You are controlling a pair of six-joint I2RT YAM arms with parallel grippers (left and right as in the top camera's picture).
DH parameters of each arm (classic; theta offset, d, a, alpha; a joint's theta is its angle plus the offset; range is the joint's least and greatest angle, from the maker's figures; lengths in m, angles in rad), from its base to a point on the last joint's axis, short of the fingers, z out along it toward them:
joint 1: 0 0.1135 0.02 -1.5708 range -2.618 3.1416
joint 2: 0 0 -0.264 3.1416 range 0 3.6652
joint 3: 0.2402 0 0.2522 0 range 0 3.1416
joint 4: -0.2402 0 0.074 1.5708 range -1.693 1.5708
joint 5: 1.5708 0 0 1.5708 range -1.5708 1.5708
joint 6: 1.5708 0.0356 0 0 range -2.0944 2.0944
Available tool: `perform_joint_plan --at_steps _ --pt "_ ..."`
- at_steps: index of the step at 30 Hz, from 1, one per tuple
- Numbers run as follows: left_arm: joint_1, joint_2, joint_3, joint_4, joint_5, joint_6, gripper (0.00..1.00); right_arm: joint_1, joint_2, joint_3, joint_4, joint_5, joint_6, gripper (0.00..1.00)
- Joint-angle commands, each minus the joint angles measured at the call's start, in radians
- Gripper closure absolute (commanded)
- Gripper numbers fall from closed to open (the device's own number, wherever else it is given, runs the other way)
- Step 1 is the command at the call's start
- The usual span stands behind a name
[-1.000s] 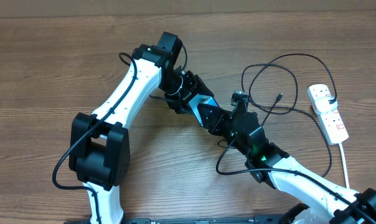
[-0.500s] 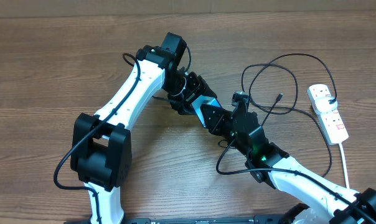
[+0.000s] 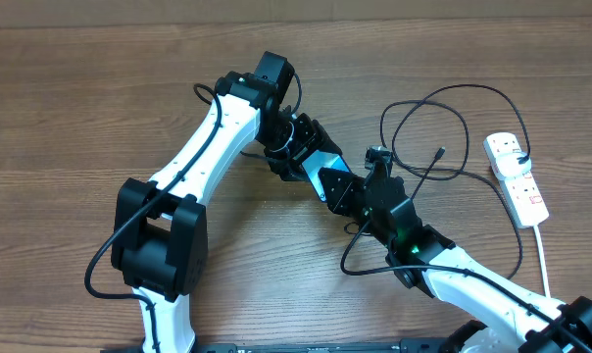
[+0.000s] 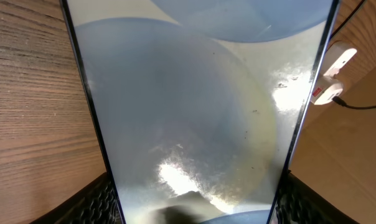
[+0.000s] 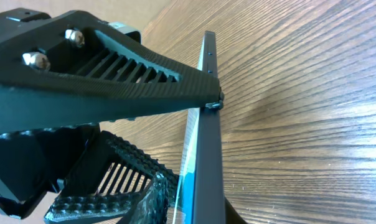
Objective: Plug charger to phone and switch on socket
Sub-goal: 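Close the right gripper on the phone's edge, then open the left gripper and pull it back from the phone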
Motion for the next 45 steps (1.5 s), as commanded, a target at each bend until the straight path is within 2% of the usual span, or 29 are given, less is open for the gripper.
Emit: perform_joint_plan --at_steps 1,17,25,31,36,38,39,42,45 --pt "-0.007 0.003 0.031 0.001 0.019 -0.009 0.41 0.006 -0.001 0.020 0.004 -0.002 -0.002 0.85" --pt "-0.007 0.003 0.031 0.000 0.019 -0.009 0.40 0.005 -0.001 0.020 0.007 -0.027 0.002 0.91" --pt "-0.007 0.003 0.031 -0.003 0.020 -0.008 0.26 0.005 -0.001 0.020 0.007 -0.027 0.002 0.91" --pt "-0.007 0.003 0.031 -0.003 0.020 -0.008 0.10 0.005 -0.001 0.020 0.007 -0.027 0.025 0.91" --pt "-0.002 0.003 0.031 -0.003 0.020 -0.001 0.07 0.005 -0.001 0.020 0.010 -0.028 0.050 0.92" --pt "0.009 0.003 0.033 -0.003 0.024 0.036 0.07 0.005 -0.001 0.020 0.010 -0.033 0.058 0.92" --pt "0.023 0.001 0.035 -0.005 0.032 0.074 0.00 0.005 -0.001 0.020 0.005 -0.043 0.080 0.92" --pt "0.059 -0.006 0.047 -0.044 0.057 0.179 0.00 0.003 -0.001 0.020 -0.008 -0.072 0.153 0.96" --pt "0.120 -0.039 0.071 -0.122 0.005 0.290 0.00 0.000 -0.001 0.020 -0.008 -0.153 0.259 0.96"
